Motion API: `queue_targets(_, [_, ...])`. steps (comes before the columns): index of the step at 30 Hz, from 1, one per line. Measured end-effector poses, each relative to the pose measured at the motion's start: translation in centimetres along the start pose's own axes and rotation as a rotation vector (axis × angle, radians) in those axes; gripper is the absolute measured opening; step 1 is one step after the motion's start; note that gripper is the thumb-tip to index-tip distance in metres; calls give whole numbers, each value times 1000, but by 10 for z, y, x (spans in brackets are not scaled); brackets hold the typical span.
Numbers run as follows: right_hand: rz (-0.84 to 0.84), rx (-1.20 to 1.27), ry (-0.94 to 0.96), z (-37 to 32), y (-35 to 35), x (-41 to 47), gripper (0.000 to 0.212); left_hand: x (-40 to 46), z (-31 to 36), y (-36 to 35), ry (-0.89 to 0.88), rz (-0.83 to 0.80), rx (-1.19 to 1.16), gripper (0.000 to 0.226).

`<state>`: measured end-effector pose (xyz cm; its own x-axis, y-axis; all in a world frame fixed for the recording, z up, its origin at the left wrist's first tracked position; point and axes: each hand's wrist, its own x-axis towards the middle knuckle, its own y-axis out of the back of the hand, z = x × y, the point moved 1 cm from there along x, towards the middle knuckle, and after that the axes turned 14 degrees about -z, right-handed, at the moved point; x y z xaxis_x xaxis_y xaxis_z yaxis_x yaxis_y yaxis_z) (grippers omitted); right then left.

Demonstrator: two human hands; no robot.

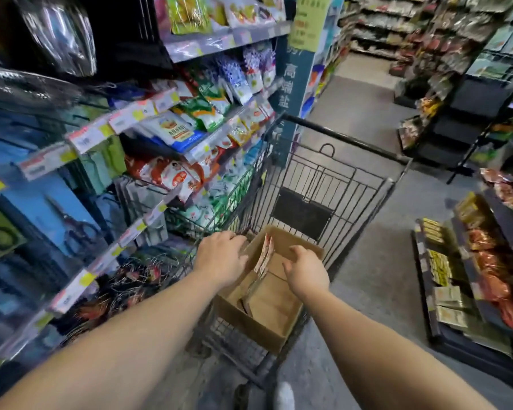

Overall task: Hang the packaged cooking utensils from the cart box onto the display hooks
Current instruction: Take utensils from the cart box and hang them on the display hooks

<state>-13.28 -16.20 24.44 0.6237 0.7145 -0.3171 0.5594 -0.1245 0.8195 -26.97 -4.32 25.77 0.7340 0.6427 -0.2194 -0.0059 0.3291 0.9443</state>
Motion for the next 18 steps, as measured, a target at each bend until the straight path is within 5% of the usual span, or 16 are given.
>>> queue_targets(9, [-281, 40, -112, 69, -6, 162, 40, 120, 6, -60, 145, -104, -64, 49])
queue_targets(18, [-543, 255, -294, 107, -117, 238, 40, 186, -22, -161, 192, -283, -138, 47])
